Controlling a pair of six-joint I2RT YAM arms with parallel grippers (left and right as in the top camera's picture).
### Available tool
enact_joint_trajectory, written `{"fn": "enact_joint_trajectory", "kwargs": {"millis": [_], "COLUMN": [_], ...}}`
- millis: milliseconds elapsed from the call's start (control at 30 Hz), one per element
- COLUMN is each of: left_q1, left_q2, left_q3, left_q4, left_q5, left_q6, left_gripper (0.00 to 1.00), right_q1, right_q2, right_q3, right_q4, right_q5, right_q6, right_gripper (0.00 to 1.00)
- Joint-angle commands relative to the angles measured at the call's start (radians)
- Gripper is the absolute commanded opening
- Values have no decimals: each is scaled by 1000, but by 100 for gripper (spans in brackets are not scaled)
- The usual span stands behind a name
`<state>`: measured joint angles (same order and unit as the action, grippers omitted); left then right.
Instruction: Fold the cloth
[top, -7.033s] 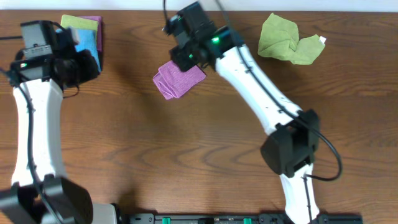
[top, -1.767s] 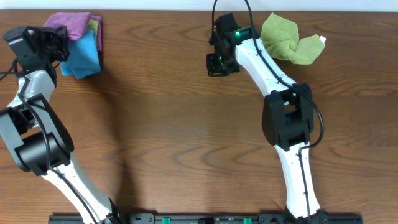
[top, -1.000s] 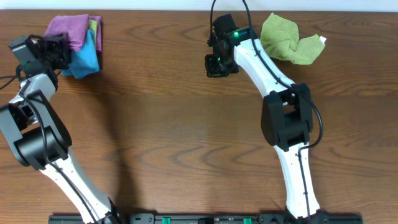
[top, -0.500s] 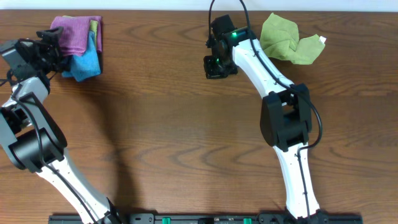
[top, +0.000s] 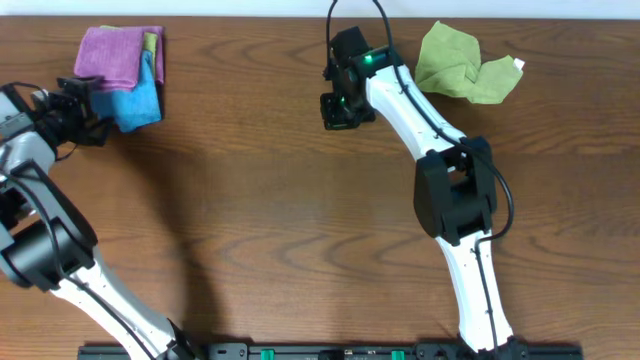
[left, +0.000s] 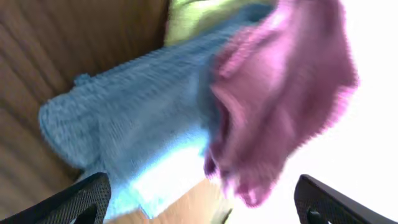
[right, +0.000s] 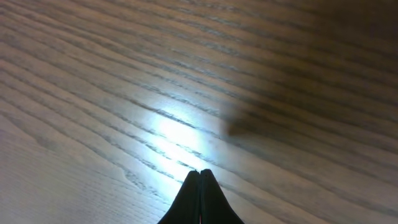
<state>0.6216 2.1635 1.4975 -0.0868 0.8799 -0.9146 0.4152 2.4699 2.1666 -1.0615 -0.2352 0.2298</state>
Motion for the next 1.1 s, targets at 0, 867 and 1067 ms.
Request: {"fn": "enact_joint_trajectory", "kwargs": {"millis": [0, 867, 1067], "left_q1": [15, -276, -521], "left_q2": [-125, -885, -1164], "left_q3": [4, 4, 4], "left_q4": [-34, -821, -980], "left_q5": [0, -414, -536], "left_q6": [172, 892, 919], "left_gripper": [96, 96, 96], "right_q1": [14, 8, 18], "right_q2": [-31, -616, -916], "right_q3": [26, 208, 163], "right_q4": [-3, -515, -535], "right_q5": [-2, 415, 373], "right_q6": [-10, -209, -209], "right_gripper": [1, 70, 73]}}
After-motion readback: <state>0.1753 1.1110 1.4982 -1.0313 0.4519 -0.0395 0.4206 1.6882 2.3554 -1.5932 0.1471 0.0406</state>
